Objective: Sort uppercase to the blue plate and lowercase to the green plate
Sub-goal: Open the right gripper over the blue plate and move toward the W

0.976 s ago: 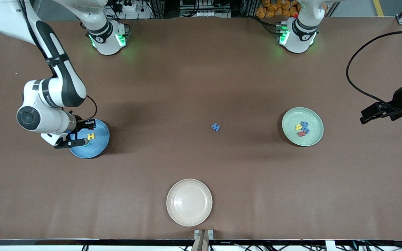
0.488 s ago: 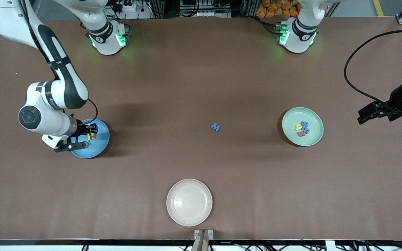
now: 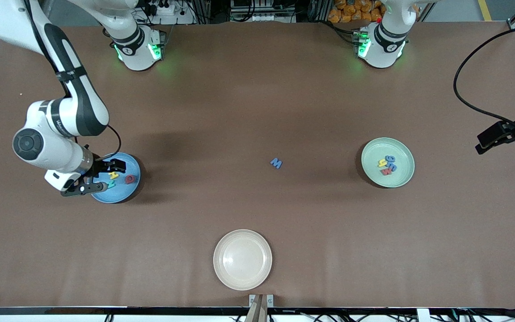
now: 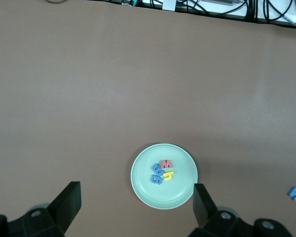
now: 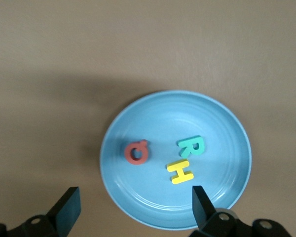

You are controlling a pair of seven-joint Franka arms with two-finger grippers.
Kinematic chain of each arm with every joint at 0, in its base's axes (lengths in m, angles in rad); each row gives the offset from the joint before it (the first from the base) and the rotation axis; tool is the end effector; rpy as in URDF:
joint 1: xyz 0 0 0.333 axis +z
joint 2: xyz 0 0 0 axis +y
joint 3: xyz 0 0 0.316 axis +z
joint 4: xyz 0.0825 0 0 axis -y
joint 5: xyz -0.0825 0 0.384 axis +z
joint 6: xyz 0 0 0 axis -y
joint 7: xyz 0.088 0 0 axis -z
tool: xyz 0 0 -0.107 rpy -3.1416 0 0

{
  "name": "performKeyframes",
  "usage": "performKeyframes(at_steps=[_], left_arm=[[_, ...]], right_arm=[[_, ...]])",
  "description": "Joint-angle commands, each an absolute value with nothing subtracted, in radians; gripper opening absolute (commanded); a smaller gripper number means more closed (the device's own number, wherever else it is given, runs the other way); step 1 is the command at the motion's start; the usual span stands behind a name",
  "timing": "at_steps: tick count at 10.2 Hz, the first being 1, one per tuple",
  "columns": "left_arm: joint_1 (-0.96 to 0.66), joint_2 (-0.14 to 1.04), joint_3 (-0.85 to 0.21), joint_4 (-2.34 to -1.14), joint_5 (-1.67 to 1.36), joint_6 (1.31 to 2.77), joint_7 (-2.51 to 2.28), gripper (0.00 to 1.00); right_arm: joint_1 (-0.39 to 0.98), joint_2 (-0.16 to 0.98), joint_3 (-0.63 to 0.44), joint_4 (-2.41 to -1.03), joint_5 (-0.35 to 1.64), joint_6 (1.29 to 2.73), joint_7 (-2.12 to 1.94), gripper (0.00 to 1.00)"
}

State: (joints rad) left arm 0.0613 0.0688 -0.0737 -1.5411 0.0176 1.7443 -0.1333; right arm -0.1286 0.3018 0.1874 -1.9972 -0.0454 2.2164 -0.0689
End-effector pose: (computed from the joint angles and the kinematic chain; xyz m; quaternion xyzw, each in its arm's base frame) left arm 0.5924 -0.0042 0.6159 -0.9959 -0.0596 -0.0675 0.0013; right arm 0.5925 0.0300 0.3052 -0.9964 -0.0750 0.0383 0.0104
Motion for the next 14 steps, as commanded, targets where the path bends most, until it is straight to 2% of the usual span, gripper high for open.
performKeyframes(at_steps=[1,5,10,14], left_arm=[[0.063,0.044,-0.078,-1.546,0.000,1.720,-0.113,1.00],[0.049,0.061,-0.104,-1.532,0.006,1.697,-0.143,1.00],[0.052,0.072,-0.104,-1.505,-0.002,1.698,-0.140,1.00],[0.051,0.074,-0.120,-1.508,0.003,1.698,-0.132,1.00]], right_arm=[[-0.031,0.255,0.190,-1.981,0.012,2.178,0.100,1.00],[0.180,0.279,0.190,-1.893,0.005,2.183,0.305,1.00],[0.451,0.497,0.189,-1.630,-0.049,2.192,0.302,1.00],[0.590,0.668,0.186,-1.494,-0.127,2.269,0.298,0.91]])
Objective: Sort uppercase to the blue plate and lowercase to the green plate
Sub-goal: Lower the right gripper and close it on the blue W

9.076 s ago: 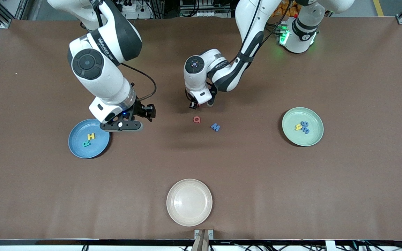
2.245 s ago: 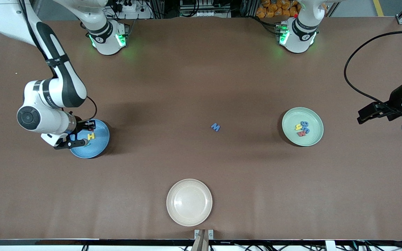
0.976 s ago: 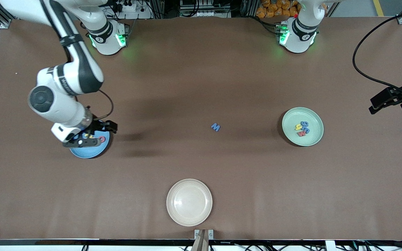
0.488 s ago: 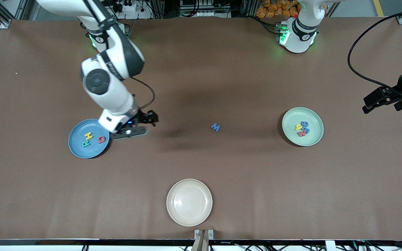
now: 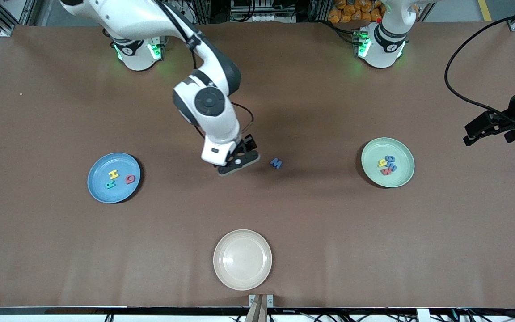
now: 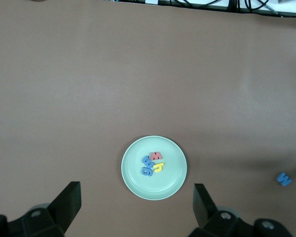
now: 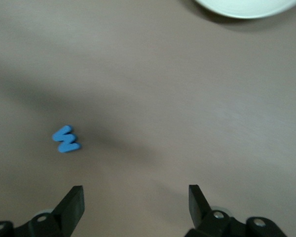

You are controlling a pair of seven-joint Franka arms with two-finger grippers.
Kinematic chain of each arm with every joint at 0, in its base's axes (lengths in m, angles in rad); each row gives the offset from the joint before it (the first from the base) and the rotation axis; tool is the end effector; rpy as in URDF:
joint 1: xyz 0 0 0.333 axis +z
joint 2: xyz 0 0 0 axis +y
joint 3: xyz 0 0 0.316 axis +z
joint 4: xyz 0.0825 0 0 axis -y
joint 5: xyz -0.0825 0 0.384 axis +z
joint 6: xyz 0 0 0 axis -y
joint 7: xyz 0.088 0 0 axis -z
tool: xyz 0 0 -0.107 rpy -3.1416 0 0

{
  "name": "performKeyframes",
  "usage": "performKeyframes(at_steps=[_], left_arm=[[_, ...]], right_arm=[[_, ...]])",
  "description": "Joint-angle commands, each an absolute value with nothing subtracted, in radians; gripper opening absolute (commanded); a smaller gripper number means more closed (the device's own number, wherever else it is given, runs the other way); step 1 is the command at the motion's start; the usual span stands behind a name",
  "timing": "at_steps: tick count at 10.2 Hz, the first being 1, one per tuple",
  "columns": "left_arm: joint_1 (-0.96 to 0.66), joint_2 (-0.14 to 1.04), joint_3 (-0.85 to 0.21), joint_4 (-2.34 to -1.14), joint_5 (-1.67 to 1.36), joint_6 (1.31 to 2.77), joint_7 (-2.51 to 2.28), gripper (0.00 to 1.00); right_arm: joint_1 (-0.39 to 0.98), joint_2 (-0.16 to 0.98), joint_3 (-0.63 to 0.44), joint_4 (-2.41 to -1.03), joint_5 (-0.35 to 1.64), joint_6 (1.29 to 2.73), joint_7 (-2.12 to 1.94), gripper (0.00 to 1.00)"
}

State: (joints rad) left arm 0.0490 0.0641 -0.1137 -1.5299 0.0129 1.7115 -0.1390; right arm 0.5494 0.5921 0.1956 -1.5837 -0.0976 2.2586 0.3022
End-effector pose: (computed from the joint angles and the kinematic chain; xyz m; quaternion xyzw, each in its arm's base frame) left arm 0.5872 -0.0346 0.6209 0.9976 0.0369 0.0589 0.0032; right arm 0.5329 0.4607 0.3055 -0.9721 -0.2294 -0.0340 0.0362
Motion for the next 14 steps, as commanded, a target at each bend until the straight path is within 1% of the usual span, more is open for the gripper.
performKeyframes(at_steps=[1,2,6,7,8,14], left_arm=[[0.048,0.074,-0.120,-1.508,0.003,1.698,-0.140,1.00],[0.051,0.074,-0.120,-1.508,0.002,1.698,-0.140,1.00],[0.046,0.074,-0.126,-1.508,0.005,1.698,-0.153,1.00],[0.045,0.074,-0.127,-1.508,0.005,1.698,-0.156,1.00],[0.046,0.074,-0.127,-1.506,0.005,1.698,-0.156,1.00],[0.046,0.074,-0.127,-1.506,0.006,1.698,-0.156,1.00]], right_arm=[[0.632,0.711,0.177,-1.458,-0.153,2.278,0.299,0.89],[0.670,0.751,0.163,-1.419,-0.178,2.278,0.299,0.86],[0.761,0.917,0.129,-1.248,-0.189,2.284,0.273,0.85],[0.773,0.955,0.129,-1.214,-0.202,2.284,0.249,0.81],[0.778,0.975,0.129,-1.201,-0.213,2.284,0.239,0.80],[0.785,0.995,0.130,-1.195,-0.212,2.283,0.201,0.72]])
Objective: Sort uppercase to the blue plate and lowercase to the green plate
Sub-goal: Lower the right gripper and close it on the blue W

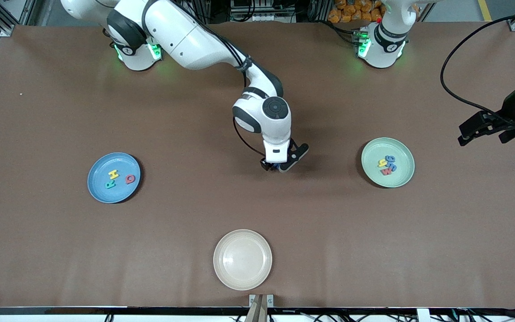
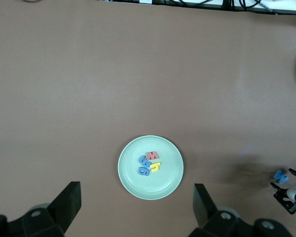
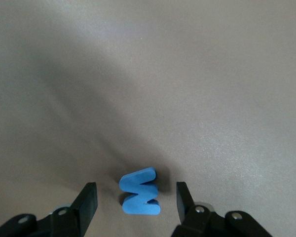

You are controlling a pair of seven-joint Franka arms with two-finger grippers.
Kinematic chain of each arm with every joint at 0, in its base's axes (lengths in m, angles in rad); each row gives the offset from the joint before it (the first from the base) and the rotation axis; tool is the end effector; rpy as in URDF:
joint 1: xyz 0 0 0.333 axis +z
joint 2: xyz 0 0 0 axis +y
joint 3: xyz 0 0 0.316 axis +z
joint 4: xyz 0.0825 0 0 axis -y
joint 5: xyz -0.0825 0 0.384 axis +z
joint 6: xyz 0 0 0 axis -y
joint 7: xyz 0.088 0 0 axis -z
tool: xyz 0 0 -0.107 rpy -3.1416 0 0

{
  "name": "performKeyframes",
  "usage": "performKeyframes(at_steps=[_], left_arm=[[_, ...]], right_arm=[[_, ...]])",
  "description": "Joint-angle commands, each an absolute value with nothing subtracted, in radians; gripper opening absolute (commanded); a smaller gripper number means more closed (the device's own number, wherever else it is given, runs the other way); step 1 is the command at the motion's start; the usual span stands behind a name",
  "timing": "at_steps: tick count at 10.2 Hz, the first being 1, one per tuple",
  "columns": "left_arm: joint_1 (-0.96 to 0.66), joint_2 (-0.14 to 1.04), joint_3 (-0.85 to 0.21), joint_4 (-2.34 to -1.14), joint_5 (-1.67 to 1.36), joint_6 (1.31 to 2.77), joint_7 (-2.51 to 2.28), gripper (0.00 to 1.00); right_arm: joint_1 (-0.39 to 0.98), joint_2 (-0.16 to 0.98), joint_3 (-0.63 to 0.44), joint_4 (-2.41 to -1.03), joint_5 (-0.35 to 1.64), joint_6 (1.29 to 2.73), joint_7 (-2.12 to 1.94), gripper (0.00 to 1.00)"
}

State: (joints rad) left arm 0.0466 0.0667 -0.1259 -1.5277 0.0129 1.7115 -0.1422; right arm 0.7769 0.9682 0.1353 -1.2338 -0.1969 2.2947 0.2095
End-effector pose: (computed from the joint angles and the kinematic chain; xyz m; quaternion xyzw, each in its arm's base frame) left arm 0.5874 -0.0429 0.6205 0.9978 0.0312 0.0587 0.0043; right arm 0.4933 0.5838 0.1898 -0.9268 -0.3713 -0.0553 0.0078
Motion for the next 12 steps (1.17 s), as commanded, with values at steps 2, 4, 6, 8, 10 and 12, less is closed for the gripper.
performKeyframes(at_steps=[2,4,6,8,10,12], left_arm=[[0.048,0.074,-0.126,-1.506,0.005,1.698,-0.156,1.00],[0.046,0.074,-0.126,-1.506,0.005,1.698,-0.156,1.00],[0.045,0.074,-0.127,-1.506,0.006,1.698,-0.158,1.00],[0.044,0.074,-0.127,-1.506,0.006,1.698,-0.158,1.00],[0.044,0.074,-0.127,-1.506,0.005,1.698,-0.158,1.00],[0.044,0.074,-0.127,-1.506,0.006,1.698,-0.158,1.00]], right_arm=[[0.785,1.003,0.130,-1.192,-0.212,2.283,0.201,0.70],[0.785,1.008,0.130,-1.186,-0.210,2.280,0.206,0.65],[0.785,1.008,0.130,-1.186,-0.210,2.284,0.206,0.57],[0.785,1.006,0.130,-1.186,-0.212,2.283,0.210,0.33],[0.779,1.005,0.130,-1.178,-0.210,2.290,0.213,0.17],[0.782,0.993,0.130,-1.178,-0.210,2.278,0.213,0.00]])
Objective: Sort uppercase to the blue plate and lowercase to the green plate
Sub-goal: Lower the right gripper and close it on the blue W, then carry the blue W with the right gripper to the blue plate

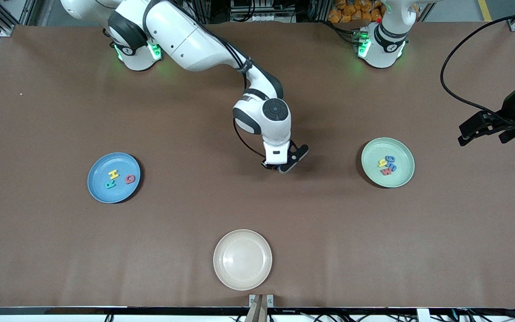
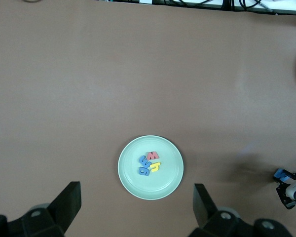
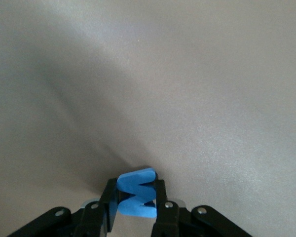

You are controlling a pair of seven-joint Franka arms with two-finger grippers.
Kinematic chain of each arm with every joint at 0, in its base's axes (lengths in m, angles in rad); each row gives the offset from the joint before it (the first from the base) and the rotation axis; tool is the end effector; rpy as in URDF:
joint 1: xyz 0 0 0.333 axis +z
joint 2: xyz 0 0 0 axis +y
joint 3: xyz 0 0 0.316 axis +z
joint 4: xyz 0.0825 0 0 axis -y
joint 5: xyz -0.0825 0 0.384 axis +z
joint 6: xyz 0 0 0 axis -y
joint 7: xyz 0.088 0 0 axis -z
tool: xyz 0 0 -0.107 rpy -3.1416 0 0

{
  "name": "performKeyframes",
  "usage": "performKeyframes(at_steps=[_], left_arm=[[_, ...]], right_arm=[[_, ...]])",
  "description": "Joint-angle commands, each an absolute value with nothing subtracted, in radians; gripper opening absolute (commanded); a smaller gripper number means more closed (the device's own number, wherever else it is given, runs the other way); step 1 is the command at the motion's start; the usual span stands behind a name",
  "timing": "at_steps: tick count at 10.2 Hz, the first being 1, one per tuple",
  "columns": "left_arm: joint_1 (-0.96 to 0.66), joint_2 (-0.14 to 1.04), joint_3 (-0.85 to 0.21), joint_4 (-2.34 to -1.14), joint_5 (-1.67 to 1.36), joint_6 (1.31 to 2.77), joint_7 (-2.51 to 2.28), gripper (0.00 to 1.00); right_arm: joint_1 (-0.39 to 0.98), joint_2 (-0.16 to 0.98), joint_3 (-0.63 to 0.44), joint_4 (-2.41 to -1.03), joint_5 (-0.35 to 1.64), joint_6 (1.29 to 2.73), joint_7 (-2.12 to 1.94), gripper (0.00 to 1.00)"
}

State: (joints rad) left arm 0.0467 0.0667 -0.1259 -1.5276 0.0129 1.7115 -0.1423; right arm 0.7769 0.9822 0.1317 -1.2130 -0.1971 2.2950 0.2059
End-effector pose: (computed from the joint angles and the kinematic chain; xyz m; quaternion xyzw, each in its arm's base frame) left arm 0.5874 -0.0428 0.6206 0.9978 0.0313 0.0587 0.0043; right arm 0.4976 0.5844 0.1884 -0.9268 -0.3709 -0.0588 0.0082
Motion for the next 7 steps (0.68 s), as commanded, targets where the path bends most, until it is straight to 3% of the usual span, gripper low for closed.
performKeyframes(at_steps=[1,5,7], left_arm=[[0.043,0.074,-0.127,-1.506,0.006,1.698,-0.158,1.00],[0.043,0.074,-0.129,-1.506,0.008,1.698,-0.187,1.00],[0.043,0.074,-0.129,-1.506,0.008,1.698,-0.187,1.00]], right_arm=[[0.781,0.971,0.130,-1.180,-0.210,2.245,0.210,0.00],[0.700,0.807,0.132,-1.195,-0.097,2.006,0.204,0.00],[0.590,0.683,0.132,-1.279,-0.075,1.884,0.204,0.00]])
